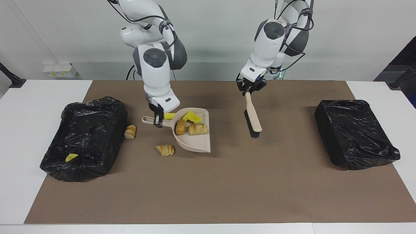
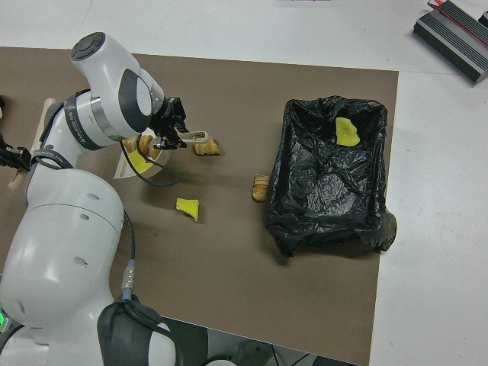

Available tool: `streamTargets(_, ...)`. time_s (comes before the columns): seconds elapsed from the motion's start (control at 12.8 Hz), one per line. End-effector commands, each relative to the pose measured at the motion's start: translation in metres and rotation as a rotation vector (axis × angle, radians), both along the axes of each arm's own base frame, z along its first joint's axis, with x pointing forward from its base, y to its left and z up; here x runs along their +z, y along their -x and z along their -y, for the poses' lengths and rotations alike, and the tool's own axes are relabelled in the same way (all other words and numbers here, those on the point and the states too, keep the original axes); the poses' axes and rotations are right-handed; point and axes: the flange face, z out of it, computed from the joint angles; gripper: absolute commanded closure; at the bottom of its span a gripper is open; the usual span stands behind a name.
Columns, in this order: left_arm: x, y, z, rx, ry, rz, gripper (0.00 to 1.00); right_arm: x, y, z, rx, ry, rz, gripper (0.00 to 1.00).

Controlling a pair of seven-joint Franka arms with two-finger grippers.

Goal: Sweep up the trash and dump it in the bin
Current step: 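Carry the dustpan to the bin with the right gripper and tip it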

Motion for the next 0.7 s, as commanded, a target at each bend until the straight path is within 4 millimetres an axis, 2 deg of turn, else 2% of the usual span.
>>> streamTargets(0.0,-0.026,0.036,0.029,-0.002,-0.057,-0.038,1.00,0.025,-0.015,0.063,0.069,-0.019,-0.015,1.00)
streamTargets(0.08,-0.046,0.054,0.042,-0.043,-0.075,-0.055,1.00,0.027,-0.018,0.091,0.075,-0.011,-0.022,1.00)
streamTargets(0.16,-0.060,0.066,0.045,-0.059,-0.074,-0.047,1.00,0.033,-0.018,0.122,0.077,-0.004,-0.018,1.00)
streamTargets(0.31,-0.080,0.085,0.064,-0.103,-0.066,-0.033,1.00,0.037,-0.017,0.198,0.069,-0.009,-0.022,1.00)
streamTargets(0.39,-0.090,0.090,0.067,-0.111,-0.073,-0.041,1.00,0.040,-0.013,0.233,0.040,0.003,-0.022,1.00)
streamTargets(0.47,-0.097,0.103,0.074,-0.133,-0.076,-0.050,1.00,0.042,-0.007,0.259,0.031,0.017,-0.029,1.00)
streamTargets(0.54,-0.105,0.116,0.080,-0.119,-0.074,-0.041,1.00,0.049,0.002,0.294,0.031,0.036,-0.032,1.00)
streamTargets(0.62,-0.109,0.117,0.081,-0.092,-0.059,-0.021,1.00,0.065,0.010,0.329,0.016,0.054,-0.012,1.00)
